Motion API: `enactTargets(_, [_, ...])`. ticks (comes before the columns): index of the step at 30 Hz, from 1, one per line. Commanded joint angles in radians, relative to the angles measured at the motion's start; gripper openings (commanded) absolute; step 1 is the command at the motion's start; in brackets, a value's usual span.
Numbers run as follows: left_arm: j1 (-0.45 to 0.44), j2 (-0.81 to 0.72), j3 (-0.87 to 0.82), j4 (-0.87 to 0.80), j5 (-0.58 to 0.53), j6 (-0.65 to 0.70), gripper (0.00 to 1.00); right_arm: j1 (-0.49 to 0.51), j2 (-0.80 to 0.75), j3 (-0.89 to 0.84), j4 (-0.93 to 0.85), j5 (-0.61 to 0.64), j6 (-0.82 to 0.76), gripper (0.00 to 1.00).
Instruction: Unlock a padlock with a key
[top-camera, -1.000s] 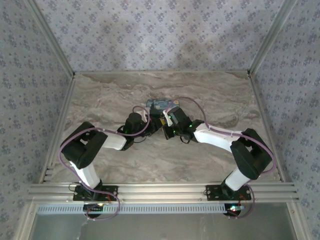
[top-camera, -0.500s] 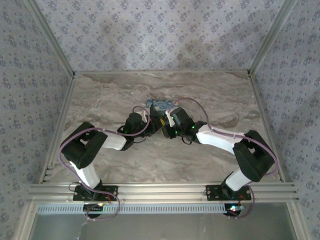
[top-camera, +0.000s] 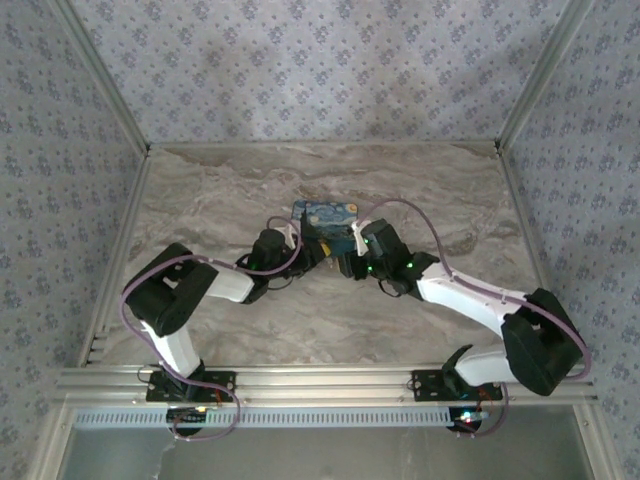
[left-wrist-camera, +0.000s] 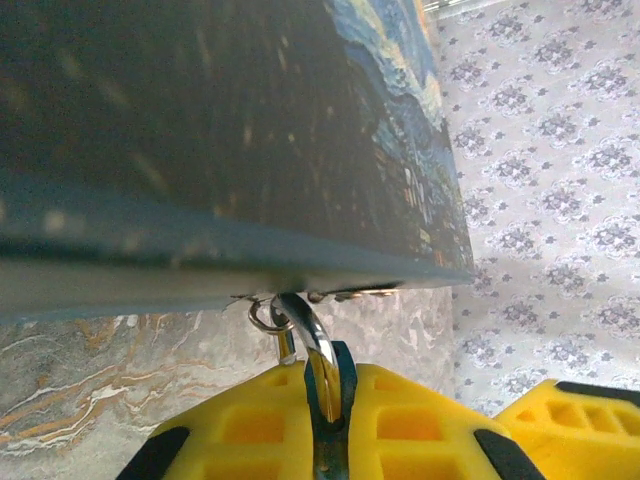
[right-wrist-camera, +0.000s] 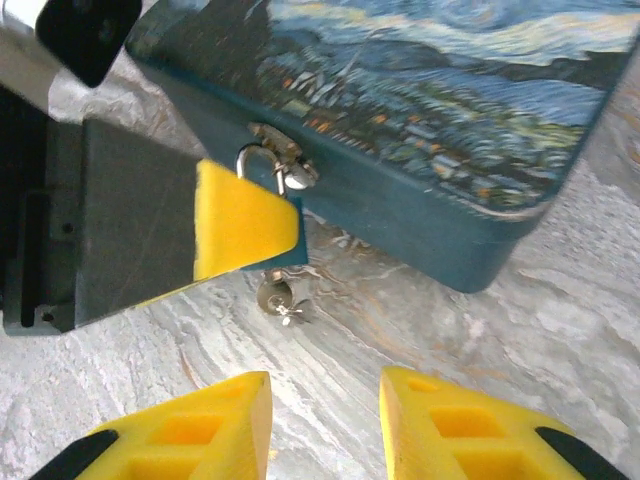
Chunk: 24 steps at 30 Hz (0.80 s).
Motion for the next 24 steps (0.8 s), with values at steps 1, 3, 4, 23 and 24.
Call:
enactTargets(1, [-0.029,0.048,0.002,0.078,-0.017,0.006,0.05,-0.040,-0.028,-0.033,-0.017,-0.015,0.059,0.35])
enactTargets(3, [-0.039,0.077,0.008,0.105,-0.025,-0.006,0.06,-0.073,-0.028,-0.041,-0.008,-0.037,0.082,0.36])
enactTargets(4, [-0.043,0.091,0.012,0.114,-0.026,-0.013,0.07,-0.092,-0.029,-0.043,-0.002,-0.051,0.096,0.39])
enactTargets(23, [-0.054,0.014,-0.084,0.086,-0.080,-0.001,0.39,-0.263,0.160,0.086,0.099,-0.178,0.194,0.53])
enactTargets(24, [-0.055,0.001,-0.099,0.085,-0.086,0.000,0.40,-0.266,0.182,0.106,0.101,-0.177,0.195,0.53])
